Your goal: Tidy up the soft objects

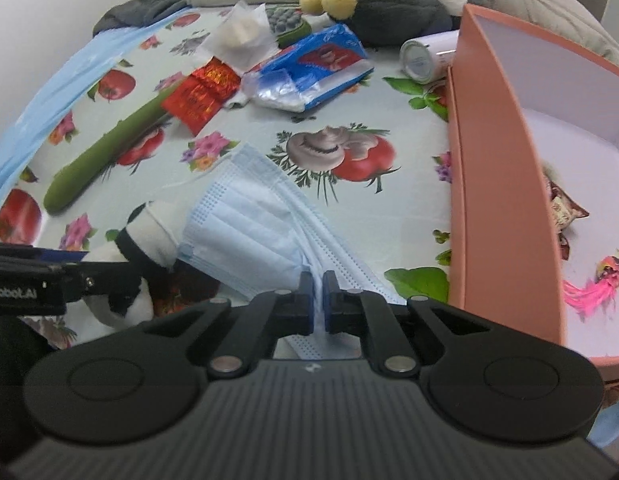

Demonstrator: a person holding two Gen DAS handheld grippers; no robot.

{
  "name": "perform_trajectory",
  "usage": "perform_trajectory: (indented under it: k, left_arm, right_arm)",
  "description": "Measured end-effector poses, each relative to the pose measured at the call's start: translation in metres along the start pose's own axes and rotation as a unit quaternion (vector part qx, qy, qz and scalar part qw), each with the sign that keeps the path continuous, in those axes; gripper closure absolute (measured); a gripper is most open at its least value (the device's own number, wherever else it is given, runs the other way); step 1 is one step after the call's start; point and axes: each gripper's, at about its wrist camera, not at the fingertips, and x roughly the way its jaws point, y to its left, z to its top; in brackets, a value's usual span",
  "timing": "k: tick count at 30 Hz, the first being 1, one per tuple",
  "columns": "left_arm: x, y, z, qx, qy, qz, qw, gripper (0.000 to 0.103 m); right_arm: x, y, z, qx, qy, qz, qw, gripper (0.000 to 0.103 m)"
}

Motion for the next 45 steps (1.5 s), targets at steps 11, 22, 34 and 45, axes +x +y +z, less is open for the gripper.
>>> perform_trajectory:
  k: [11, 22, 34, 45]
  left_arm:
    - [-0.043, -0.009, -0.001, -0.008, -0.062, 0.006, 0.9981, 0.051]
    - [-0.110, -0.028, -0.012, -0.004, -0.124, 0.007, 0.9922, 0.051]
    - [-0.173, -0.050, -0.029, 0.012, -0.170, -0.010, 0.9853, 0.051]
    - [-0.192, -0.088, -0.032, 0.035, -0.184, -0.046, 0.9812, 0.051]
  right_arm:
    - [-0.046, 0.005, 0.008, 0.025, -0.052, 0.005, 0.998, 0.095]
    - [-0.119, 0.007, 0.001, 0.059, -0.120, -0.006, 0.991, 0.095]
    - [-0.188, 0.010, -0.011, 0.084, -0.183, -0.010, 0.980, 0.095]
    - [-0.220, -0.004, -0.026, 0.105, -0.206, -0.019, 0.973, 0.095]
